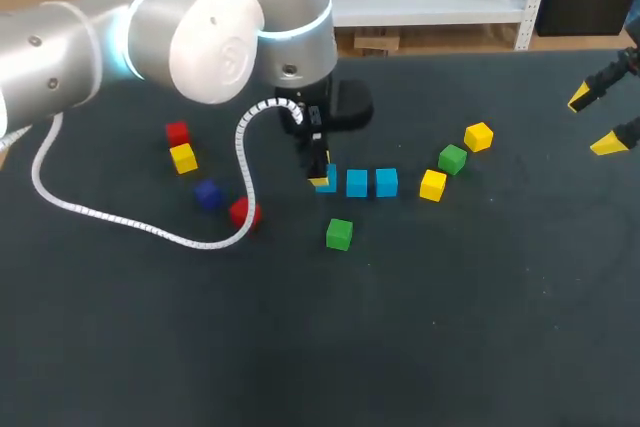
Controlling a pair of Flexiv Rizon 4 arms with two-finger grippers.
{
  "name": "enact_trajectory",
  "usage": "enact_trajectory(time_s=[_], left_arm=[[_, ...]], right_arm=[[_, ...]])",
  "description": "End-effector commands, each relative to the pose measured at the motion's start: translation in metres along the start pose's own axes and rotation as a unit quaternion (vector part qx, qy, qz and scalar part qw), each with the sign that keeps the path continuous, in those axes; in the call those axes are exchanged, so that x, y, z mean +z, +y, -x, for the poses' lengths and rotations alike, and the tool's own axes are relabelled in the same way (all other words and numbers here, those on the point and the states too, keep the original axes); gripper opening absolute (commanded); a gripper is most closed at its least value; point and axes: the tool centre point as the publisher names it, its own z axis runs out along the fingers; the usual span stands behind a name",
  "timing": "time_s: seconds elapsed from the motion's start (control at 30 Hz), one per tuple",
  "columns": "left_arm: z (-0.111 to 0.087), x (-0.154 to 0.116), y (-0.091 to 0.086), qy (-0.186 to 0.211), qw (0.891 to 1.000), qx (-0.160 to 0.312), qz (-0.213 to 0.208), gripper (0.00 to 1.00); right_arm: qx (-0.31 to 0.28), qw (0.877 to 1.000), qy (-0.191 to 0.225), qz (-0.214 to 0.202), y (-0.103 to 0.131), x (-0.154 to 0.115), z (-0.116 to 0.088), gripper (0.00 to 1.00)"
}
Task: Place the blue cubes, place green cubes on the blue cubes, place the yellow cubes on the green cubes, then place the red cubes on the yellow cubes, and place purple cube on the red cubes.
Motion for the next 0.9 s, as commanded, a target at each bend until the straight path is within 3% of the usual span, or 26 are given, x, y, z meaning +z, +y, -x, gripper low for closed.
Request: enact_trajectory(time_s=[0.03, 0.9], left_arm=[[0.000, 0.002, 0.003, 0.000, 1.000, 0.000, 0.000, 0.00], [-0.001, 0.016, 0.003, 0.003, 1.000, -0.007, -0.019, 0.00]], right_arm=[[-0.001, 1.000, -0.001, 0.000, -0.001, 0.000, 0.000, 1.00], [-0.001, 1.000, -0.001, 0.000, -0.001, 0.000, 0.000, 1.00]])
